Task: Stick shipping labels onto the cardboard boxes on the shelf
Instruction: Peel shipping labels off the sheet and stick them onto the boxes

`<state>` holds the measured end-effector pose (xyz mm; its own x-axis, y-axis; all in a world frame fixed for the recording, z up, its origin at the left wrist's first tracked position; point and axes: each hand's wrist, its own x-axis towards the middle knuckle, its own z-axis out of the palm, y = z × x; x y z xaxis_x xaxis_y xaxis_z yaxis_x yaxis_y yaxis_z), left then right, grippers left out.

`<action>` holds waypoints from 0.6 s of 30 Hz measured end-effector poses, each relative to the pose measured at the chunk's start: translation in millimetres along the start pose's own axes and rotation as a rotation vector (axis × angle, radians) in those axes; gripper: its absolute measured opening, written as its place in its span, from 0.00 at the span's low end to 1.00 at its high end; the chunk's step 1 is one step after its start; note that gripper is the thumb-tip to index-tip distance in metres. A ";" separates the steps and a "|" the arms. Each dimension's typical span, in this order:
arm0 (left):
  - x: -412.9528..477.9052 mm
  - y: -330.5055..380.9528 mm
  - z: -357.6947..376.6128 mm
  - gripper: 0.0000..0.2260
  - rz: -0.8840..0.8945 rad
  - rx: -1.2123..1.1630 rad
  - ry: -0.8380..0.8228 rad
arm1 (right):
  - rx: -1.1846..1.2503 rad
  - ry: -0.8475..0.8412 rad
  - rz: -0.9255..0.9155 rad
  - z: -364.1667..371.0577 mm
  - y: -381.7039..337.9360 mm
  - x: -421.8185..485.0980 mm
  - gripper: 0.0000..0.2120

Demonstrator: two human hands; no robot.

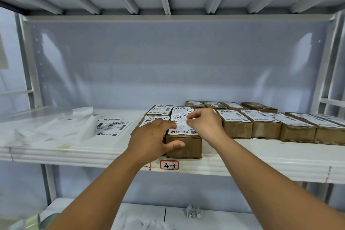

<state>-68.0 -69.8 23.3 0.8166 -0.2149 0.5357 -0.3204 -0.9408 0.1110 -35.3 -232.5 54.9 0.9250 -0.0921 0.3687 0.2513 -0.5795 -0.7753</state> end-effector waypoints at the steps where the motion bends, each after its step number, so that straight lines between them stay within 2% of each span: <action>1: 0.1 0.3 -0.1 0.27 0.001 0.004 0.000 | -0.027 -0.011 -0.005 -0.1 -0.6 0.5 0.08; 7: 0.6 -0.1 0.3 0.25 0.012 0.015 0.004 | -0.233 -0.066 -0.067 0.2 -8.0 3.2 0.11; 11: 0.8 -0.1 1.2 0.25 0.017 0.023 0.007 | -0.282 -0.070 -0.067 2.5 -9.1 4.5 0.15; 18: 1.8 0.3 1.5 0.24 0.006 0.021 -0.002 | -0.360 -0.131 -0.001 3.2 -18.3 8.4 0.15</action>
<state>-65.9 -70.9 23.0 0.8154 -0.2210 0.5350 -0.3150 -0.9448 0.0898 -31.2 -220.1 70.6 0.9593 -0.0008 0.2823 0.1572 -0.8291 -0.5366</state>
